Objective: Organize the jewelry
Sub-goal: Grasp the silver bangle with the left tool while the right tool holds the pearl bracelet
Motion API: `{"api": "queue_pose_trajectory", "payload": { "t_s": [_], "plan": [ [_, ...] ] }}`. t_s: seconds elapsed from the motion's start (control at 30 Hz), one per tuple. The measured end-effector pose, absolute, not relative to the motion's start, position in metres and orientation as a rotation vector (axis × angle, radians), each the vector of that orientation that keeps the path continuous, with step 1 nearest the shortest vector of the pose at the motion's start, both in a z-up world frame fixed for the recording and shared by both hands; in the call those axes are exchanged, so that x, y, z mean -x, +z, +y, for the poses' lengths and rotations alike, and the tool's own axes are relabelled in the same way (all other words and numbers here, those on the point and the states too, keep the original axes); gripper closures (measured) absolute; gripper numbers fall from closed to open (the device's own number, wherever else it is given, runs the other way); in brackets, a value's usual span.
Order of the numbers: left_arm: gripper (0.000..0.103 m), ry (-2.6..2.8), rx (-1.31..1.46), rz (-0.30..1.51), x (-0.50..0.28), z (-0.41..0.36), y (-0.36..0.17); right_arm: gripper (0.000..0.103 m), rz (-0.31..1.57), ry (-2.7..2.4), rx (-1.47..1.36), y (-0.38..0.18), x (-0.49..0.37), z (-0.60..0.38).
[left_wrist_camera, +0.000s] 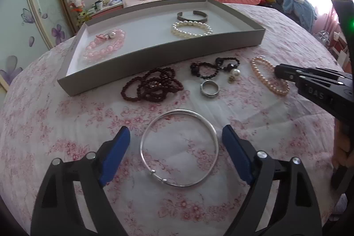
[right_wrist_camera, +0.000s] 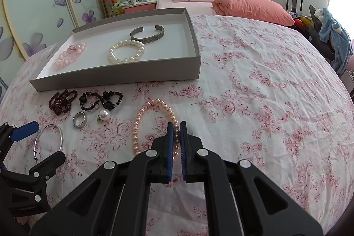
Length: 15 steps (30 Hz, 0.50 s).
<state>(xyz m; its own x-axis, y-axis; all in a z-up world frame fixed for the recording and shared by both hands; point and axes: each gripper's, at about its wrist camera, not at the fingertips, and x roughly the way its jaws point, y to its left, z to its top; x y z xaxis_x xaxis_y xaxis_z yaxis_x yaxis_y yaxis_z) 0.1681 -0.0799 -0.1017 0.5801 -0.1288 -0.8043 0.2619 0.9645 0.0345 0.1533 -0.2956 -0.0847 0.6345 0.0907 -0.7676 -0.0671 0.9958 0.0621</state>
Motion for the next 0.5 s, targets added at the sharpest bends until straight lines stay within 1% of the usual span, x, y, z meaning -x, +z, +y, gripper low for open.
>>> {"api": "queue_pose_trajectory", "payload": {
  "t_s": [0.03, 0.1, 0.5],
  "plan": [
    [0.021, -0.224, -0.151, 0.926, -0.169, -0.078, -0.102, 0.096, 0.879, 0.09, -0.029, -0.085, -0.153, -0.295],
    [0.035, -0.218, -0.131, 0.926, -0.171, -0.072, -0.1, 0.096, 0.879, 0.089, -0.028, -0.085, -0.153, -0.295],
    [0.035, -0.016, -0.034, 0.925, -0.187, 0.005, -0.098, 0.096, 0.879, 0.111, 0.001, -0.085, -0.152, -0.283]
  ]
}}
